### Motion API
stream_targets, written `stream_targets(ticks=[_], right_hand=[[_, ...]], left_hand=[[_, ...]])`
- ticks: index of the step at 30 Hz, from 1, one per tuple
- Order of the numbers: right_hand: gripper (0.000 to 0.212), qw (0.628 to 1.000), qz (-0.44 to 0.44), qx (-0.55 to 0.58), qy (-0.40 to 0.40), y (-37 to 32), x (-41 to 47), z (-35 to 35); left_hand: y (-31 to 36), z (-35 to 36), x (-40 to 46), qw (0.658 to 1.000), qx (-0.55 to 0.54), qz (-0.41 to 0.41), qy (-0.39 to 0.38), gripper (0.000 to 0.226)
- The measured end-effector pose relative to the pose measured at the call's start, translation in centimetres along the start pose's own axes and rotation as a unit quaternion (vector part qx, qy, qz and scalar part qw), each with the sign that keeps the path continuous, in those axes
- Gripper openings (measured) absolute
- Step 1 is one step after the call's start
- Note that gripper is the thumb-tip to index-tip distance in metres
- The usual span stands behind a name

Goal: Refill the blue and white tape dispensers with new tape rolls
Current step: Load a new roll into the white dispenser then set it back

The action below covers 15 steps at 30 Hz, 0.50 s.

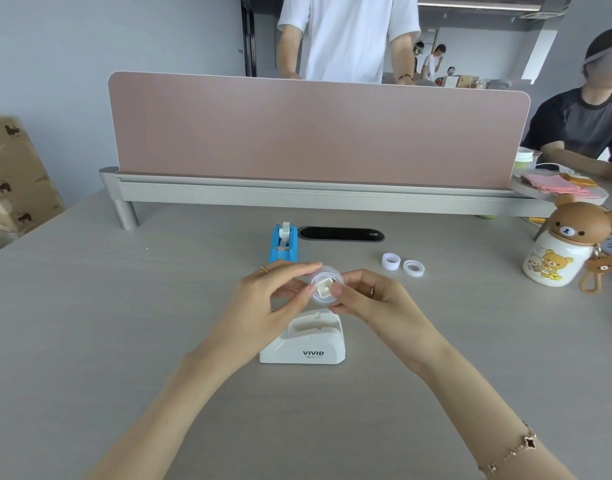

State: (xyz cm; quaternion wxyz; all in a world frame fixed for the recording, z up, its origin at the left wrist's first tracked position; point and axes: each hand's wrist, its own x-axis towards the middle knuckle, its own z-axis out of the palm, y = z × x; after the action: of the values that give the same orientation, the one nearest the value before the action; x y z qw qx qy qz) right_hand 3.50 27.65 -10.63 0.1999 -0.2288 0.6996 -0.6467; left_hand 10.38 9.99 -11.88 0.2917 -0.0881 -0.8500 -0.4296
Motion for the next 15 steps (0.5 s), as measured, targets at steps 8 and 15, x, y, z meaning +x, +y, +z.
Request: stream_targets(ticks=[8, 15], right_hand=[[0.022, 0.998, 0.001, -0.054, -0.036, -0.4, -0.2, -0.4], [0.035, 0.983, 0.080, 0.153, -0.067, -0.3, 0.0, -0.2]], left_hand=[[0.4, -1.1, -0.1, 0.995, -0.033, -0.044, -0.089, 0.018], [0.3, -0.1, -0.1, 0.995, -0.075, -0.050, -0.042, 0.036]])
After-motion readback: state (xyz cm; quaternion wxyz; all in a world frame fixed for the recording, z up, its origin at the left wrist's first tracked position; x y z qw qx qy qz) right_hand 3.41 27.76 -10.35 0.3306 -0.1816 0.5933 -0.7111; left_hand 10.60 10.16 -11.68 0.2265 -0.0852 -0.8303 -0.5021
